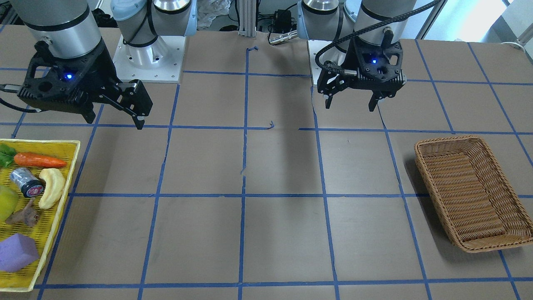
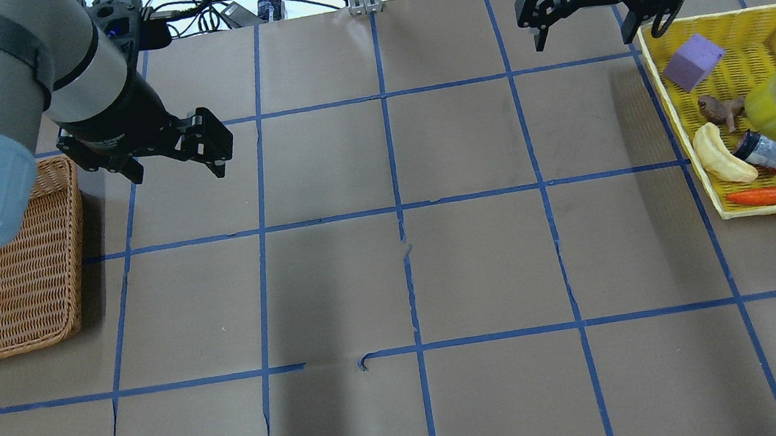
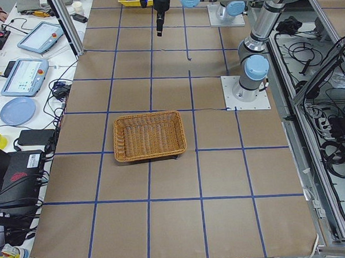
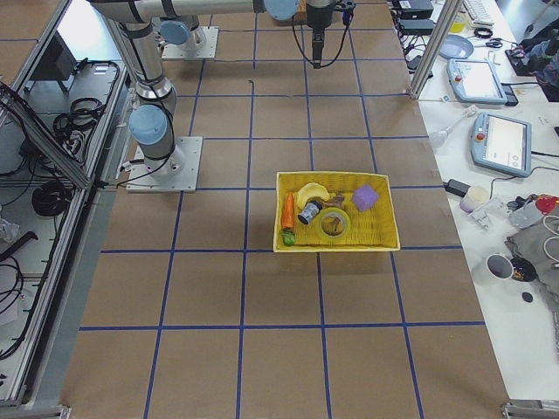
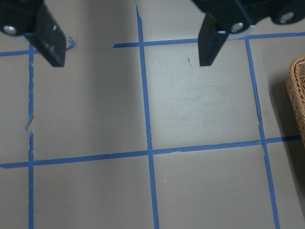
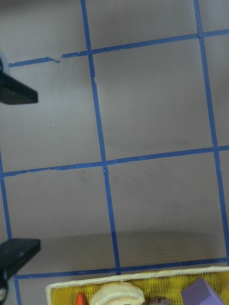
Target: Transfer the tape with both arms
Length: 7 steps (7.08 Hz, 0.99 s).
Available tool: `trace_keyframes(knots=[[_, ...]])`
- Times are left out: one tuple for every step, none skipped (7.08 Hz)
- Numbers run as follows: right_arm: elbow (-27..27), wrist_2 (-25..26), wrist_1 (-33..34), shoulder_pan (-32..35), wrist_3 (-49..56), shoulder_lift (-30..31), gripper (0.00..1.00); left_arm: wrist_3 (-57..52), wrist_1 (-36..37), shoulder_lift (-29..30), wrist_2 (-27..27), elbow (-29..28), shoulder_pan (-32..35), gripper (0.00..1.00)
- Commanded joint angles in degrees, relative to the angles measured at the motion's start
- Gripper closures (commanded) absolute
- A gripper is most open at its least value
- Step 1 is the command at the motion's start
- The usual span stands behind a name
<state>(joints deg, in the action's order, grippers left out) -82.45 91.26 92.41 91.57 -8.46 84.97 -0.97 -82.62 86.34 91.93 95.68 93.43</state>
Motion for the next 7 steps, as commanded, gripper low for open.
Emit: trace_keyframes(knots=[[-0.25,-0.03,0.58,0.02,-0.07,-0.07,0.00,-0.26,0.00,0.05,0.09,-0.75,-0.26,0.00],[-0.16,0.58,0.67,0.02,0.89,-0.24,0.00,-0.26,0.00,0.40,0.61,-1.10,-0.18,0.00],[-0.34,0.76,0.67,-0.07,0.90,-0.42,0.00,-0.26,0.00,0.49,0.27,-1.45,-0.26,0.00],[-0.34,0.68,0.67,-0.16,0.90,-0.59,0.00,-0.26,0.00,0.67,0.09,-1.81,-0.35,0.00],[0.44,0.42,0.67,-0.51,0.81,-0.60,0.00,-0.26,0.00,0.84,0.00,-1.90,-0.35,0.00],[0.28,0.33,0.32,-0.60,0.81,-0.60,0.00,-0.26,0.00,0.84,0.00,-1.72,-0.18,0.00],[0.36,0.33,0.32,-0.60,0.81,-0.60,0.00,-0.26,0.00,0.84,0.00,-1.72,-0.26,0.00]])
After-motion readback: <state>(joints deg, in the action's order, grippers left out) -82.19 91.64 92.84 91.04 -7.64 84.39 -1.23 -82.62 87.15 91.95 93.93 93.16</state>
